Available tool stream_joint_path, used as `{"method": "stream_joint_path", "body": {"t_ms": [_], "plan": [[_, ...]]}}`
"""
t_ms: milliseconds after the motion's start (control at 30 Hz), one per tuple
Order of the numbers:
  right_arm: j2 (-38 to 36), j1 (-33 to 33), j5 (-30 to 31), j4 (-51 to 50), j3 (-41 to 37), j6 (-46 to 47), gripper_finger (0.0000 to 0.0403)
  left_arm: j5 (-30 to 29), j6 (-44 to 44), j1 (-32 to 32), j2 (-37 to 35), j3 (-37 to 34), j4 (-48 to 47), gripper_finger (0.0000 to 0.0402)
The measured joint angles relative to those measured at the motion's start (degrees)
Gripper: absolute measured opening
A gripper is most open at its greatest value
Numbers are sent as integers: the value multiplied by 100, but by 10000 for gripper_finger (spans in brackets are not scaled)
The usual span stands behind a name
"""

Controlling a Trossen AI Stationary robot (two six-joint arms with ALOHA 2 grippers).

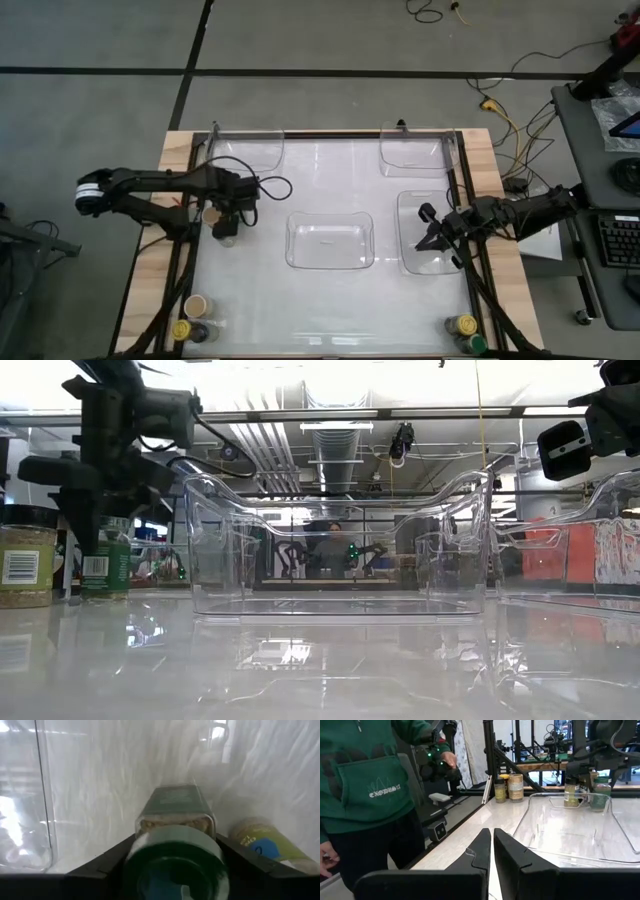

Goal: Sort spices by type
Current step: Put the top green seasoning bottle into the bottom left transparent bin

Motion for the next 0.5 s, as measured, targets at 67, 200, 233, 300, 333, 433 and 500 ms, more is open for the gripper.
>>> {"method": "stream_joint_path", "body": {"t_ms": [67,200,233,300,333,433,500], "plan": [[0,2,0,0,0,0,13,1,-32,0,42,24,43,200],[0,1,0,0,0,0,13,1,-33,0,112,55,144,185],[0,0,-1,0,0,0,13,1,-33,0,127,58,156,185],[0,1,-1,0,0,0,13,0,-94,0,137,61,197,188],[0,0,-2,0,0,0,13,-1,-163,0,138,73,213,189],[0,0,0,0,0,0,13,10,-390,-7,123,195,228,188],[0,1,-1,0,0,0,13,72,-476,-22,54,380,214,184]]}}
